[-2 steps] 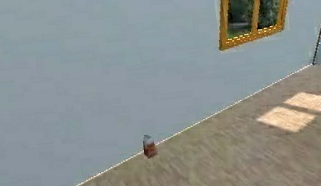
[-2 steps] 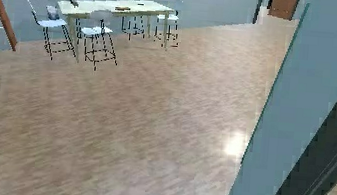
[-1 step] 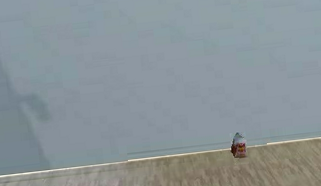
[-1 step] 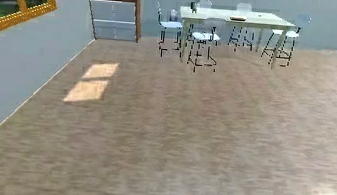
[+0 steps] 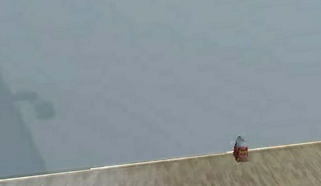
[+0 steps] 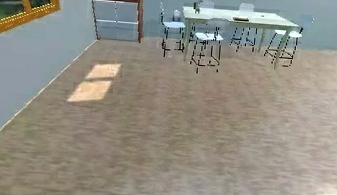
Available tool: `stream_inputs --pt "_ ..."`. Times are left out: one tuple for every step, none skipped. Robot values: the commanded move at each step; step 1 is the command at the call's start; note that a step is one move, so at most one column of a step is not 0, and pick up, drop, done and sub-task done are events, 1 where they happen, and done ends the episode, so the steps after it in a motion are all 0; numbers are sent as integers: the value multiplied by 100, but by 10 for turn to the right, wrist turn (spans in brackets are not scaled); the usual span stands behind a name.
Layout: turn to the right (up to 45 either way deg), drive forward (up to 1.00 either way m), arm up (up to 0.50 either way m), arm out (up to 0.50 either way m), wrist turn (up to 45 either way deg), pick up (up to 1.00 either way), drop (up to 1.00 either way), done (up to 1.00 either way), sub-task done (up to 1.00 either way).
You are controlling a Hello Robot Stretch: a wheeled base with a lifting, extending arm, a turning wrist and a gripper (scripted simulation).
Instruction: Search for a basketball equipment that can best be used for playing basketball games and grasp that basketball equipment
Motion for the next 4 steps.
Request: stream_inputs --pt "450 0 0 0 0 0 0 0 0" --pt "300 0 0 0 0 0 0 0 0" --pt "0 100 0 0 0 0 0 0 0" --pt "0 100 0 0 0 0 0 0 0"
